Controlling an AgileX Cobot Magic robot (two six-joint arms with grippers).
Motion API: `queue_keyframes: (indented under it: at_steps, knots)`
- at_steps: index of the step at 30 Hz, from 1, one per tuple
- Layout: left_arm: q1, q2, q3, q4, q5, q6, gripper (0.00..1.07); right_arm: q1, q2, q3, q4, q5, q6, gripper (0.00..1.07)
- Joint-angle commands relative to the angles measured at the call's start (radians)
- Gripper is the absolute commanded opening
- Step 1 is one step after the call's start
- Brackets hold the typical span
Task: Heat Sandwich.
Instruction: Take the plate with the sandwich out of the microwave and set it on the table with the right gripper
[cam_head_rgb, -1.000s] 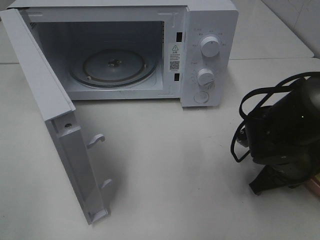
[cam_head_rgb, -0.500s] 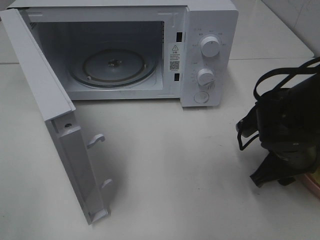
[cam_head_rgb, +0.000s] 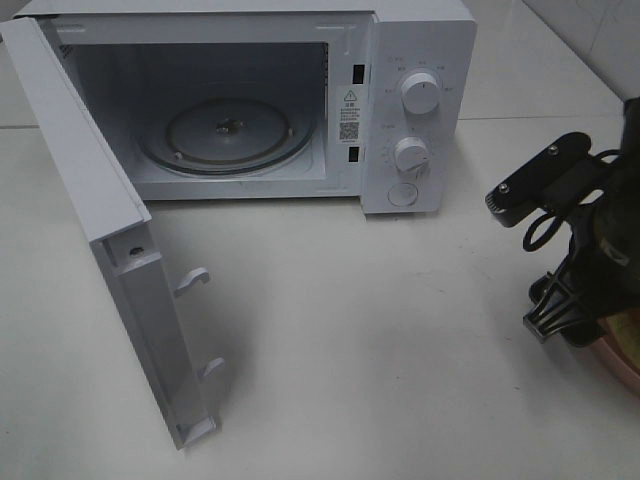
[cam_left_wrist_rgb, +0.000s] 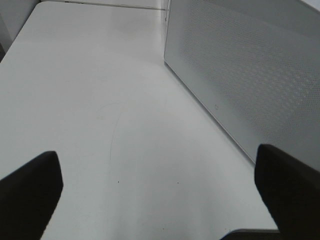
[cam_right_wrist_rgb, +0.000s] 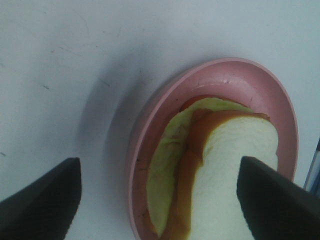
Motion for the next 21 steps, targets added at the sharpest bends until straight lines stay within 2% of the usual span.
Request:
queue_keyframes:
  at_steps: [1,2,4,7,8,12,21]
  knots:
    - [0.002,-0.005,0.002,-0.008,-0.013,0.0,0.99,-0.004,-0.095,-0.014,0.095,0.0,-0.103,0.82]
    - [0.002,-0.005,0.002,-0.008,-0.013,0.0,0.99,-0.004,-0.095,-0.014,0.095,0.0,-0.103,0.82]
    - [0.002,-0.005,0.002,-0.008,-0.013,0.0,0.99,-0.004,-0.179,-0.033,0.193,0.004,-0.193,0.82]
    - [0.002,-0.005,0.002,-0.008,-0.013,0.0,0.99,-0.003,-0.228,-0.05,0.244,0.013,-0.249,0.82]
    - [0.002,-0.005,0.002,-0.008,-0.013,0.0,0.99,-0.002,-0.276,-0.07,0.307,0.021,-0.298,0.81]
    - [0.002,-0.005,0.002,-0.008,-0.013,0.0,0.99,-0.002,-0.353,-0.106,0.419,0.045,-0.405,0.81]
    - [0.002,-0.005,0.002,-0.008,-0.013,0.0,0.99,-0.001,-0.498,-0.128,0.509,0.1,-0.498,0.8]
